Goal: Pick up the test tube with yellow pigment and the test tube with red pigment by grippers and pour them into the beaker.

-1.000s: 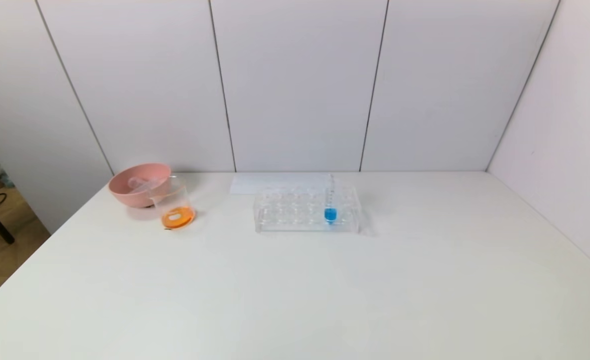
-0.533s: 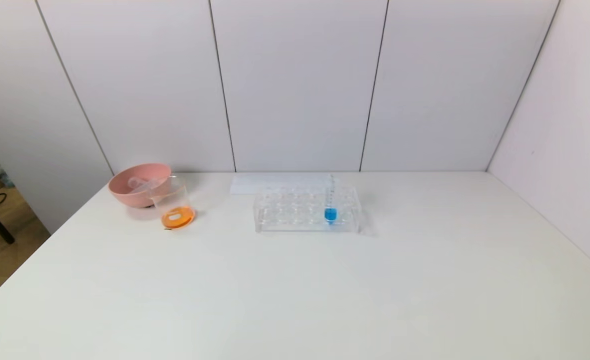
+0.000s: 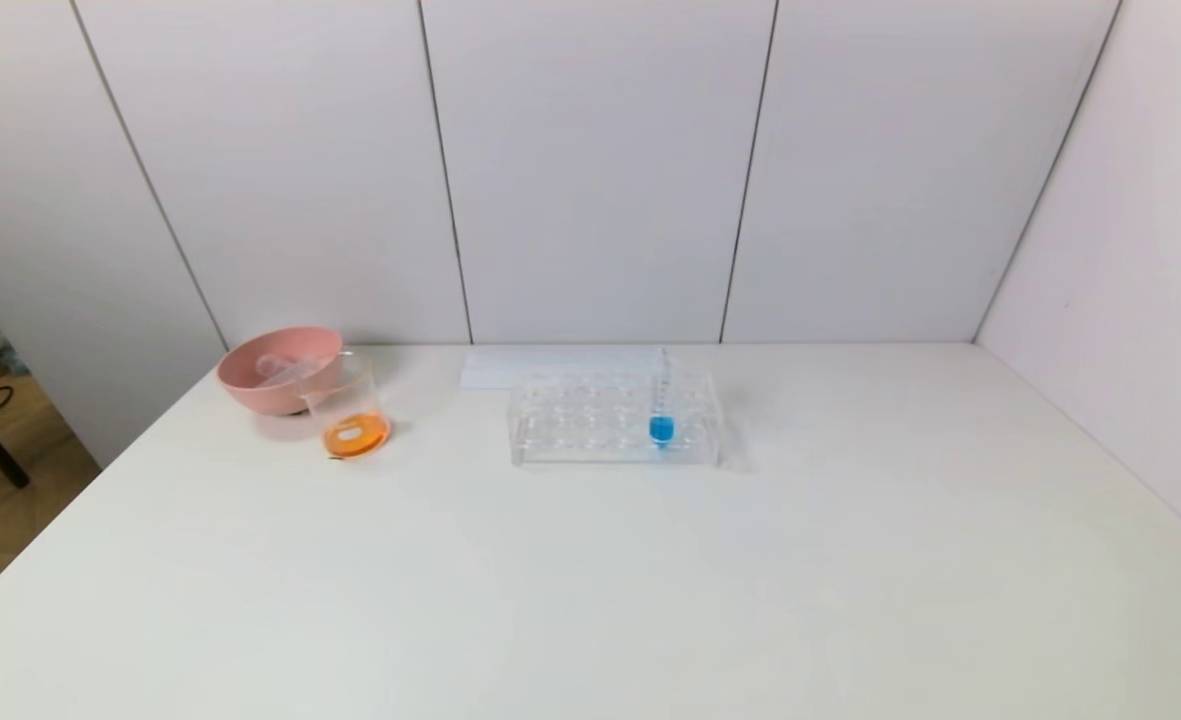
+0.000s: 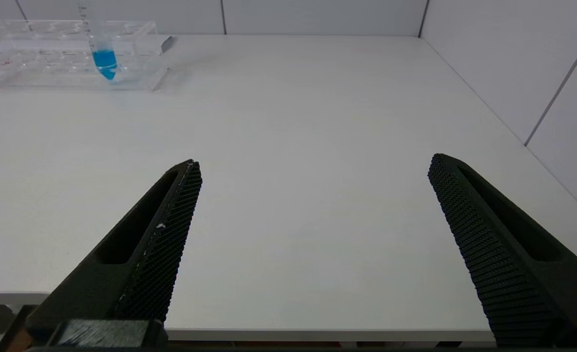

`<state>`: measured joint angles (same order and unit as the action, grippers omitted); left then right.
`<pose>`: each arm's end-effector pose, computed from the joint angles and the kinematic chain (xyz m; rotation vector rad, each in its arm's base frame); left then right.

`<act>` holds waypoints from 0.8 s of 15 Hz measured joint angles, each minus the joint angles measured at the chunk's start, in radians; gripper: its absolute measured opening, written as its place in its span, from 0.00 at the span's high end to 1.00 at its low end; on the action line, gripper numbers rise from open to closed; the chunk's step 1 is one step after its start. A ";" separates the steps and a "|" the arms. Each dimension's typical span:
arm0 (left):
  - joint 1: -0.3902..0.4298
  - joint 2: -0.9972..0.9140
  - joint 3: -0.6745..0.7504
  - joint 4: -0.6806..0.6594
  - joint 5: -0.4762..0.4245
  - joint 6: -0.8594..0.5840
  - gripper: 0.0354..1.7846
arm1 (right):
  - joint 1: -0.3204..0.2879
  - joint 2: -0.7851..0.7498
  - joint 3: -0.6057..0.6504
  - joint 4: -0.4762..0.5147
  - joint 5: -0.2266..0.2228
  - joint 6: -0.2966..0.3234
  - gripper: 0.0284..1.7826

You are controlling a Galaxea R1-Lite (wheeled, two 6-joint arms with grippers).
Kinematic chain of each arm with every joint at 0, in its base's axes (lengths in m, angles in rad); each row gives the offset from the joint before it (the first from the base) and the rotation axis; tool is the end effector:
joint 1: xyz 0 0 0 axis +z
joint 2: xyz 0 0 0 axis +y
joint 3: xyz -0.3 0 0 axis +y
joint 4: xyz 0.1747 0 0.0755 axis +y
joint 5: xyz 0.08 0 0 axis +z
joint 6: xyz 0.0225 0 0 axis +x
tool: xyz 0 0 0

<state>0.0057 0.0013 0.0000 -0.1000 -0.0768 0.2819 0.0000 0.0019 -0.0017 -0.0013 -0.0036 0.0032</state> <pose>-0.0233 -0.0019 0.0858 0.2856 -0.1080 -0.0567 -0.0228 -0.0001 0.0761 0.0032 -0.0011 -0.0036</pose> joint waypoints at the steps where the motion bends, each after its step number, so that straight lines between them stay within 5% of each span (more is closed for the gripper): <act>1: 0.000 0.000 0.000 0.013 0.001 -0.001 0.01 | 0.000 0.000 0.000 0.000 0.000 0.000 0.05; 12: 0.000 0.000 0.000 0.081 -0.012 -0.067 0.01 | 0.000 0.000 0.000 0.000 0.000 0.000 0.05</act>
<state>0.0057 0.0013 0.0000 -0.0191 -0.0885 0.2145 0.0000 0.0019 -0.0013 -0.0013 -0.0036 0.0032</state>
